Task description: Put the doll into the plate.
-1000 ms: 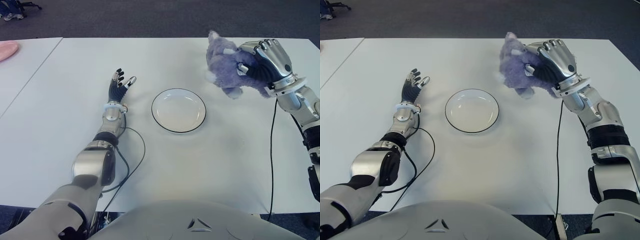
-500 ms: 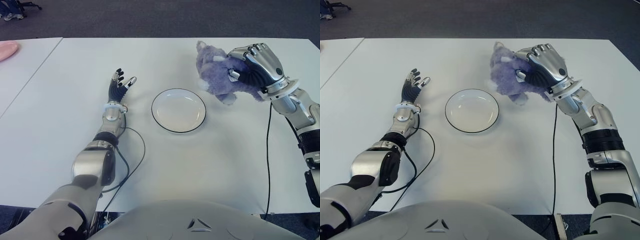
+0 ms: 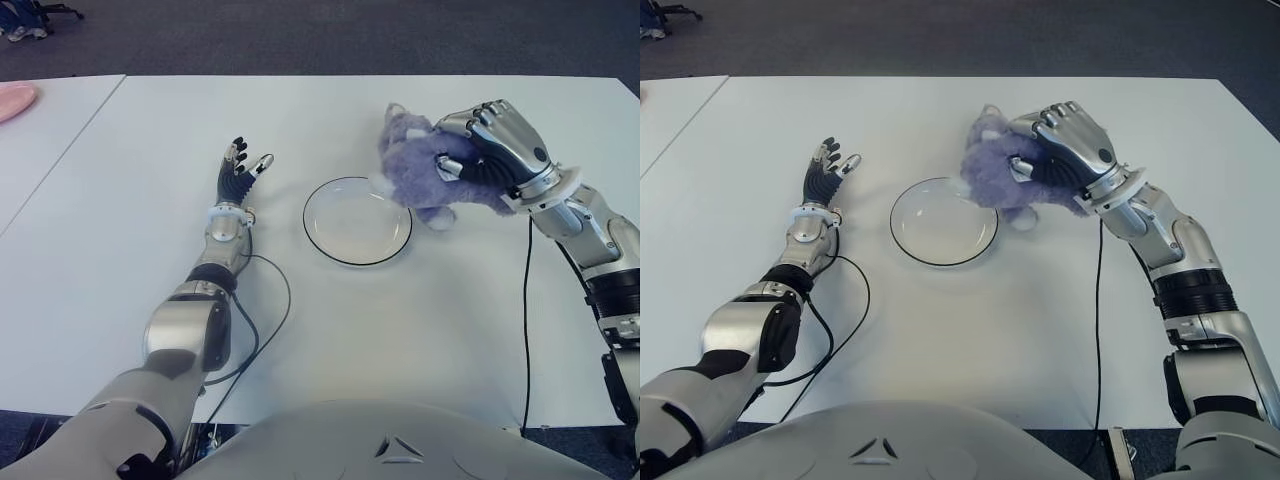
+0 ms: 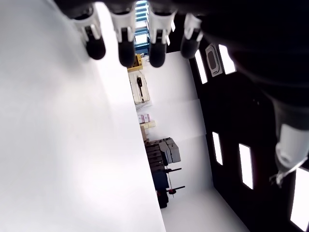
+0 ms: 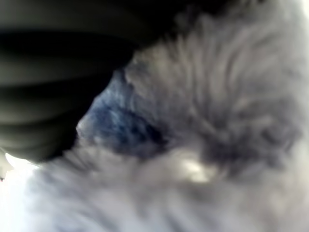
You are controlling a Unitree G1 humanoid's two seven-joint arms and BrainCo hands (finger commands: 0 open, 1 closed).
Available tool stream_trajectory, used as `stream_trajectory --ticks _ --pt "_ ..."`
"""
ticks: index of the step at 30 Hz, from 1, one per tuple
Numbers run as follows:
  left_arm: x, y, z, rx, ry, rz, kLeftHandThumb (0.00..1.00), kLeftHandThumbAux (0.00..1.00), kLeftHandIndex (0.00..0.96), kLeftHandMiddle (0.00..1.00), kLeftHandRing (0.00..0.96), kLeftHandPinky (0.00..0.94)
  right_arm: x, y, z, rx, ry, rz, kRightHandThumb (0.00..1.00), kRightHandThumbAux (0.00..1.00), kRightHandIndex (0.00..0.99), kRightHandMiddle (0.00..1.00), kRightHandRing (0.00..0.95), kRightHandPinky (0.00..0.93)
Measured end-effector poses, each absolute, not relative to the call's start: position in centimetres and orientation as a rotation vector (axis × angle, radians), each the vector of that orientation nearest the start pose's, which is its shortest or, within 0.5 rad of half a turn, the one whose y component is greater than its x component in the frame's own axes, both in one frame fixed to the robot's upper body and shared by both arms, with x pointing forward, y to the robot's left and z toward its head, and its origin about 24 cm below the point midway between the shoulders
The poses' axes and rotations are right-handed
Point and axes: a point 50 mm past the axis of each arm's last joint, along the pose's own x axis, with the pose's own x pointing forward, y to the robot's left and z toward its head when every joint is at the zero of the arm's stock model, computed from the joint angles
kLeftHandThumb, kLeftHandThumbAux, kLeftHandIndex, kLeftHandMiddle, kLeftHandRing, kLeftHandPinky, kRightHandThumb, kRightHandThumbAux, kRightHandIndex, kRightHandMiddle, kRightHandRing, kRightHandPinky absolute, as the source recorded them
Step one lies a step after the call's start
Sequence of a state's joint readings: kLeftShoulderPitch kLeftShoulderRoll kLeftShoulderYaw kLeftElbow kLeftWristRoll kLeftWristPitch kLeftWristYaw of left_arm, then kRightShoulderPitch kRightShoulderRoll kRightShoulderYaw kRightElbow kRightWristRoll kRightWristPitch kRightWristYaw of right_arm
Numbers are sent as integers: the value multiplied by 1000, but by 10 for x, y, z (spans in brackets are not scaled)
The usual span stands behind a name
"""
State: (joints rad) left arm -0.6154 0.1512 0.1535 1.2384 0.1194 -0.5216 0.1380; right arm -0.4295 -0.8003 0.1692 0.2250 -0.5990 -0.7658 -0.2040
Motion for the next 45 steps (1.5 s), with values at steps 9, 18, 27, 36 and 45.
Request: stream_trajectory --ticks 9,18,27,36,45 --pt "331 186 1 193 96 130 0 546 58 111 98 79 278 -190 172 -1234 -919 462 702 724 437 879 865 860" --pt "331 186 1 198 95 134 0 538 61 114 103 84 276 -183 168 -1226 -920 519 702 726 437 878 874 872" --pt "331 185 1 204 94 140 0 526 59 113 105 89 277 -177 167 -1248 -951 543 703 727 437 882 885 885" --pt "331 185 1 206 93 145 0 521 67 119 108 87 280 -168 171 -1253 -994 550 703 727 437 880 884 882" --pt "331 185 1 205 93 145 0 509 74 122 107 74 282 -161 173 -1242 -1017 553 704 727 437 876 879 875"
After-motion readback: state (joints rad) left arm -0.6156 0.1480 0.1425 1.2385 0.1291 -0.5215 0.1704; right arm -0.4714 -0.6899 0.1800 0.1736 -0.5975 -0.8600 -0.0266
